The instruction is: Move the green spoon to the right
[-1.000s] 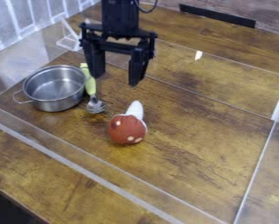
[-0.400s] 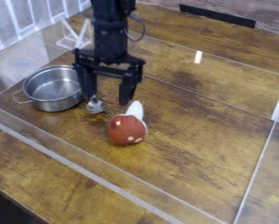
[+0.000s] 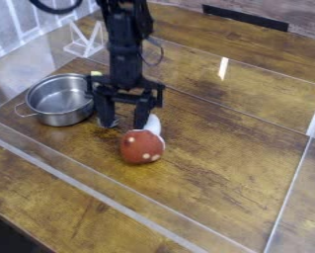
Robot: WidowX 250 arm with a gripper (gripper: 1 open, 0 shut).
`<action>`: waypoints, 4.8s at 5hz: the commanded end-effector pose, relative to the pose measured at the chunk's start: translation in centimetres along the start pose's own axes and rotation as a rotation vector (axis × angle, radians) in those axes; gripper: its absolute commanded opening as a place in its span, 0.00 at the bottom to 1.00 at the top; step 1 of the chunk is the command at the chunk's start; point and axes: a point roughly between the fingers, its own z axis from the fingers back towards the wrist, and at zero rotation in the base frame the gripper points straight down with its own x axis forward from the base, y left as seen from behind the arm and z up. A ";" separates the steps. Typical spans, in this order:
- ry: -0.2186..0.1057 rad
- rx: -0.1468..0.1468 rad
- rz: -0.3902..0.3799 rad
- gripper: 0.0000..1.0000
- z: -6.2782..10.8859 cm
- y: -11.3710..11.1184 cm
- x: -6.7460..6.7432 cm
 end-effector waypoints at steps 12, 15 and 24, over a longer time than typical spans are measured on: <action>-0.159 -0.135 0.630 1.00 6.6 3.7 2.3; -0.131 -0.147 0.691 1.00 5.2 1.9 2.2; -0.073 -0.182 0.896 1.00 3.2 3.0 6.2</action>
